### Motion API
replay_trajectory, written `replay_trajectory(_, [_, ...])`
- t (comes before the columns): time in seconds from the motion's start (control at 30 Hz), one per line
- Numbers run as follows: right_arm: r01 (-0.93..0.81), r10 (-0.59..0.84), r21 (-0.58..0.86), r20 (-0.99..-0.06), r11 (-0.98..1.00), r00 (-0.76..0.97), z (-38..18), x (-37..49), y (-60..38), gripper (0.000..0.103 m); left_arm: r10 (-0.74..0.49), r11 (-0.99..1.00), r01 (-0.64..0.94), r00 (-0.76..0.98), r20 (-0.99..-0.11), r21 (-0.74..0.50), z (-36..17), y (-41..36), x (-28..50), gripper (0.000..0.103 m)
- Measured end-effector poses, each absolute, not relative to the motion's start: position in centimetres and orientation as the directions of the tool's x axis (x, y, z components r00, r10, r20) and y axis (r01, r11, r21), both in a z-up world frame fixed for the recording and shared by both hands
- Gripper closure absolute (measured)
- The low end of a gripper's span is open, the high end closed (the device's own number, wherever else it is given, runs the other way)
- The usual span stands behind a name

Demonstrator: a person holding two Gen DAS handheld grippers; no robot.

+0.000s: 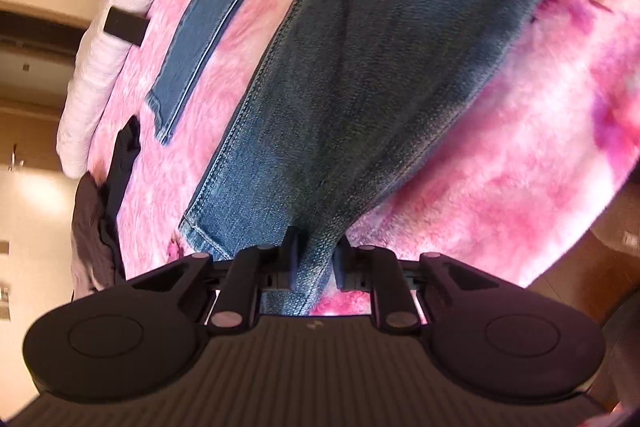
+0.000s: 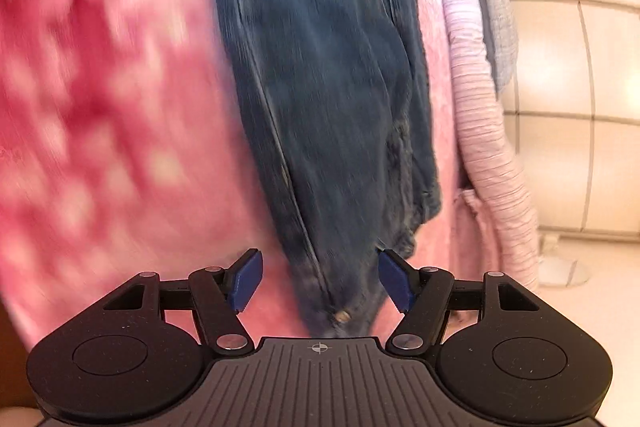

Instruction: Fold clothes

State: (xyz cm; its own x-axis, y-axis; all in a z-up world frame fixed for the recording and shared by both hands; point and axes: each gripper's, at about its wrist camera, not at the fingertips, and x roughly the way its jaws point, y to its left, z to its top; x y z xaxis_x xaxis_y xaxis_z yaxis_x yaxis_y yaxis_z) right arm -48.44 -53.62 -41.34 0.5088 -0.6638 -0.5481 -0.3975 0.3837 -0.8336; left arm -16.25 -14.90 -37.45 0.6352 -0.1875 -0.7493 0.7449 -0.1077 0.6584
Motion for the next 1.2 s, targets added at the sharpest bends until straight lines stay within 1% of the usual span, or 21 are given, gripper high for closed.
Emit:
replay_trajectory(0.13, [-0.422,-0.657,-0.849,-0.519,0.318,0.548,-42.6,-49.3,-57.7,0.037,-0.152,-0.093,0.728,0.664,-0.732,0.679,-37.8,-15.5,-16.7,0.088])
replay_trajectory(0.2, [-0.429,-0.630,-0.849,-0.521,0.310,0.576,-42.6,-49.7,-59.3,0.037,-0.132,-0.085,0.721,0.676,-0.725,0.688,-38.1,-15.9,-16.9,0.089])
replay_trajectory(0.23, [-0.432,-0.614,-0.846,-0.526,0.311,0.588,-42.6,-49.9,-60.0,0.044,-0.122,-0.081,0.717,0.682,-0.721,0.692,-38.2,-16.1,-17.0,0.090])
replay_trajectory(0.27, [-0.439,-0.598,-0.842,-0.535,0.314,0.597,-42.5,-50.0,-60.6,0.049,-0.110,-0.074,0.717,0.685,-0.720,0.693,-38.2,-16.3,-17.1,0.092])
replay_trajectory(0.33, [-0.467,-0.568,-0.819,-0.571,0.334,0.593,-42.2,-50.1,-61.2,0.072,-0.087,-0.058,0.719,0.688,-0.721,0.693,-38.0,-16.7,-17.0,0.093])
replay_trajectory(0.37, [-0.478,-0.554,-0.807,-0.587,0.346,0.590,-42.0,-50.1,-61.4,0.072,-0.079,-0.052,0.719,0.689,-0.721,0.693,-37.6,-16.9,-17.0,0.094])
replay_trajectory(0.4, [-0.477,-0.545,-0.797,-0.602,0.370,0.583,-41.5,-50.0,-61.6,0.076,-0.072,-0.046,0.719,0.690,-0.720,0.693,-37.1,-17.0,-17.0,0.094])
replay_trajectory(0.43, [-0.473,-0.535,-0.784,-0.620,0.402,0.574,-40.6,-49.8,-61.8,0.077,-0.072,-0.045,0.714,0.695,-0.715,0.699,-36.4,-17.2,-17.1,0.096])
replay_trajectory(0.6, [-0.461,-0.493,-0.758,-0.651,0.462,0.577,-35.3,-48.5,-62.5,0.078,-0.085,-0.052,0.697,0.711,-0.698,0.716,-30.9,-17.8,-17.6,0.097])
replay_trajectory(0.8, [-0.476,-0.440,-0.724,-0.685,0.499,0.581,-26.7,-44.8,-63.9,0.078,-0.079,-0.022,0.741,0.668,-0.740,0.672,-24.0,-18.8,-16.1,0.097])
replay_trajectory(0.93, [-0.524,-0.415,-0.697,-0.715,0.490,0.563,-21.9,-40.8,-66.6,0.080,-0.094,-0.011,0.791,0.608,-0.788,0.612,-20.4,-20.7,-12.6,0.097])
replay_trajectory(1.1, [-0.573,-0.424,-0.678,-0.735,0.461,0.529,-19.2,-35.6,-68.6,0.083,-0.101,-0.015,0.846,0.528,-0.843,0.532,-18.1,-24.4,-6.3,0.097])
replay_trajectory(1.13, [-0.581,-0.428,-0.674,-0.739,0.457,0.521,-18.9,-34.5,-69.1,0.087,-0.101,-0.019,0.856,0.512,-0.853,0.516,-17.8,-25.2,-4.9,0.097])
replay_trajectory(1.17, [-0.585,-0.435,-0.670,-0.742,0.456,0.510,-18.8,-33.2,-69.7,0.094,-0.101,-0.020,0.868,0.493,-0.864,0.497,-17.7,-25.9,-3.4,0.097])
replay_trajectory(1.2, [-0.581,-0.448,-0.667,-0.745,0.467,0.495,-19.1,-31.6,-70.7,0.094,-0.100,-0.019,0.880,0.471,-0.876,0.475,-17.8,-26.7,-2.0,0.097])
